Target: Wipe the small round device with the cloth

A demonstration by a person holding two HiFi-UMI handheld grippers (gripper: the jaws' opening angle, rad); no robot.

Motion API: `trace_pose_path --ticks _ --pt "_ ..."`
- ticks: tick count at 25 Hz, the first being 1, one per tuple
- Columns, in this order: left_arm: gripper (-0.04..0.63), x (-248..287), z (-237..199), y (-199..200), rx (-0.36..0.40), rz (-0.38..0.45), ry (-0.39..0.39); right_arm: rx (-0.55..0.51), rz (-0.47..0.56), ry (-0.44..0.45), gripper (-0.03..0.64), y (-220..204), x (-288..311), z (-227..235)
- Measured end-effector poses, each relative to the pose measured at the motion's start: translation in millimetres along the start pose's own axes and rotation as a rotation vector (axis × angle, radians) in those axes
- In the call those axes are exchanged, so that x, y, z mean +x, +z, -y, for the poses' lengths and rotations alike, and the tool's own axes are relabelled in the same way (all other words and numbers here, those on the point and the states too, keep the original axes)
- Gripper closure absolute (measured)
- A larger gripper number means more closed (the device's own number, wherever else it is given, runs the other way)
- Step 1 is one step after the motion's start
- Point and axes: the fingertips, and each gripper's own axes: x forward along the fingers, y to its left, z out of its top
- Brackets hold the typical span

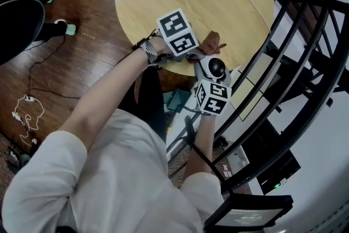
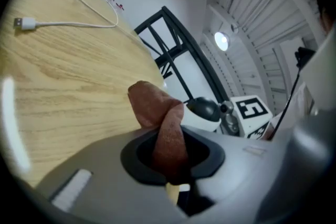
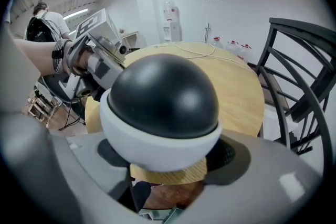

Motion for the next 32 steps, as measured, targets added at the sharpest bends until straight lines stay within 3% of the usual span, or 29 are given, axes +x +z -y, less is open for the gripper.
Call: trace_pose_path --ticks 3,5,8,16,19,22,25,32 --pt "0.532 -5.4 -2.7 -8.4 0.034 -0.089 0.069 -0.002 0.000 0.003 0.252 0.1 0.4 -1.0" --pt "0.532 -12.1 -3.2 -9.0 0.040 -0.086 0.113 -0.022 -0.001 0.047 0.252 -0.7 -1.5 -2.8" --pt "0.532 -19.7 -2.3 -8.2 -0.001 -0.004 0.110 -0.127 0.004 0.173 0.249 -5.1 -8.4 -5.1" --pt "0.532 -43.5 -9.5 -13.2 -0.119 0.208 0.140 -0.674 -0.006 0.400 0.247 -5.0 -18.2 -7.3" --pt "0.532 -52.6 -15.7 -12.1 -0.182 0.305 0.157 -0.756 -0.033 0.487 0.247 -0.8 -12.9 -14.9" --pt "0.532 -58.8 -21.6 -11.1 -0.247 0.387 0.169 -0.701 -0.039 0.547 0.249 1.7 -10.2 -18.7" --pt "0.532 -60.9 -20.6 -16.7 -0.243 0.389 0.179 -0.633 -0.014 0.524 0.252 2.3 -10.8 -23.4" --pt "0.531 -50.0 -17.8 -11.6 -0.002 0.233 0.308 -0.465 0.079 0.358 0.255 0.1 -11.5 -23.7"
